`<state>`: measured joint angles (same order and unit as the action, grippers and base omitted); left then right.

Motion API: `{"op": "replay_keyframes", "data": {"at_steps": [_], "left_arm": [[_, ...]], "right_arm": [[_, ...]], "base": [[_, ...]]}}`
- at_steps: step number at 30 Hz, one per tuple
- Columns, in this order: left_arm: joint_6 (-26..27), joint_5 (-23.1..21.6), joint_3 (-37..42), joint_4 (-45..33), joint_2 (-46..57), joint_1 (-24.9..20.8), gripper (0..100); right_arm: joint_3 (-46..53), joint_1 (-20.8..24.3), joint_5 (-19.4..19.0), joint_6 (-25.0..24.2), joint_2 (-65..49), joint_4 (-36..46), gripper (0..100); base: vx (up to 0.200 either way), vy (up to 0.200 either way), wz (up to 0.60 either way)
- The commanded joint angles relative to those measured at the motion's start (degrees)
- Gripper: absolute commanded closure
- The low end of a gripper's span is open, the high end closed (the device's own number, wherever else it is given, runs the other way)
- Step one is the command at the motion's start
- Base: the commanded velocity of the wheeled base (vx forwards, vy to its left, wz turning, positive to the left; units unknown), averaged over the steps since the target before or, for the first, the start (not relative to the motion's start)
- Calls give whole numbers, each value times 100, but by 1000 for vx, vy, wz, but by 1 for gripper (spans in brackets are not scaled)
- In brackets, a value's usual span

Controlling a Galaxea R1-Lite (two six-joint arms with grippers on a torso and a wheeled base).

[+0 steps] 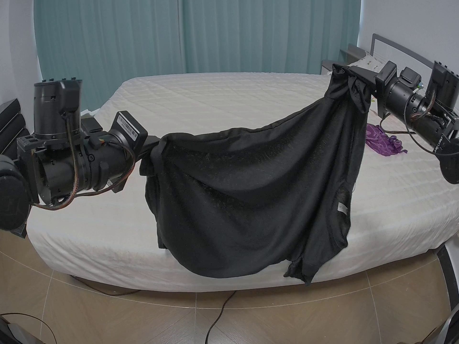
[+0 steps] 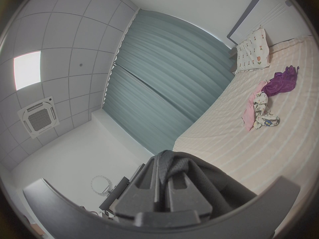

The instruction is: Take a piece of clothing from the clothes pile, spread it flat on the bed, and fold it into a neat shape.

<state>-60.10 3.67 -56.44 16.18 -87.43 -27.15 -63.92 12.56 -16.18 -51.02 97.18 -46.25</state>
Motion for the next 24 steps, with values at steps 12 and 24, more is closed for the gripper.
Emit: {"op": "replay_keyframes", "data": {"at_steps": [12,24], "left_arm": [[-11,-15,-728,-1,-1487,430,100],[-46,-15,-1158,-1,-2507,614,100]], "right_arm": [[-385,-8,18,294,1136,-24,100],[-402,10,361,347,1945,-306,100]], "base": [[200,0,0],[200,0,0]]}}
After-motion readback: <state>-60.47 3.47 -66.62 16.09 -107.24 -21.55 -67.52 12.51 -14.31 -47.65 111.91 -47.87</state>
